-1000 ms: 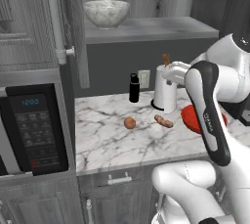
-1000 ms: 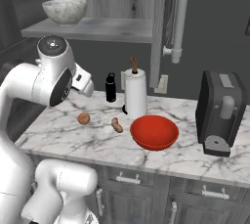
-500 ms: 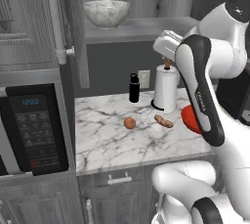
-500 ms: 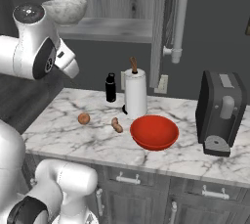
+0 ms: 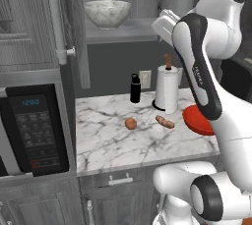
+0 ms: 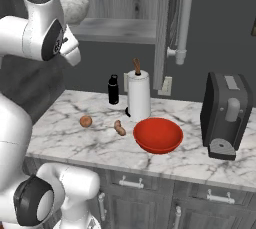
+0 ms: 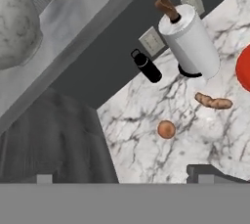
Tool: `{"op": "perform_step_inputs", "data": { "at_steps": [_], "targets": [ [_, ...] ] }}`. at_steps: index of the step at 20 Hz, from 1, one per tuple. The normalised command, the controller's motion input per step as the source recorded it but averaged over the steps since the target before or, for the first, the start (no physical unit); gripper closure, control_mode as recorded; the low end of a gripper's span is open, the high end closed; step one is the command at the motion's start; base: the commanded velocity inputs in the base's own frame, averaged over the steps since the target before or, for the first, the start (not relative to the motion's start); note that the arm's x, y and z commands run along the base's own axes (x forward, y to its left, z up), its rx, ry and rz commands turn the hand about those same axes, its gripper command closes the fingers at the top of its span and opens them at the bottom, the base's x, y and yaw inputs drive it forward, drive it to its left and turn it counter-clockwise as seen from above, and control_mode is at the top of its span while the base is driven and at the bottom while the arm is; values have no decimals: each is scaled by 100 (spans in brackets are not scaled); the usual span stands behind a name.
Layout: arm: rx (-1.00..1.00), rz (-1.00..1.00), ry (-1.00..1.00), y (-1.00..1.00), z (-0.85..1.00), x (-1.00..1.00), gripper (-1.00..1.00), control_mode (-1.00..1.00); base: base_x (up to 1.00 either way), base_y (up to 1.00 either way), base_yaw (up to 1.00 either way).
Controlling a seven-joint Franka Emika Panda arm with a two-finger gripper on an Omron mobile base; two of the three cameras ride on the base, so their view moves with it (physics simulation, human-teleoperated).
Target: Pick both bowls and place them on the counter. Then place the onion in one bowl and place the potato in the other bowl.
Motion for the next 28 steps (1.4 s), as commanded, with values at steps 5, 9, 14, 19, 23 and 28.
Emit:
{"op": "perform_step_inputs", "data": {
  "at_steps": [5,9,14,19,23,28],
  "targets": [
    [9,-1,-11,8,22,33,-100,-100,0,0,0],
    [2,0,-16,14,27,20,-100,-100,0,0,0],
    [0,0,-9,23,32,26,-100,-100,0,0,0],
    [4,0,-3,26,37,40,-100,-100,0,0,0],
    [8,0,0,18,19,42,-100,-100,0,0,0],
    [8,0,0,12,4,42,-100,-100,0,0,0]
  ]
}}
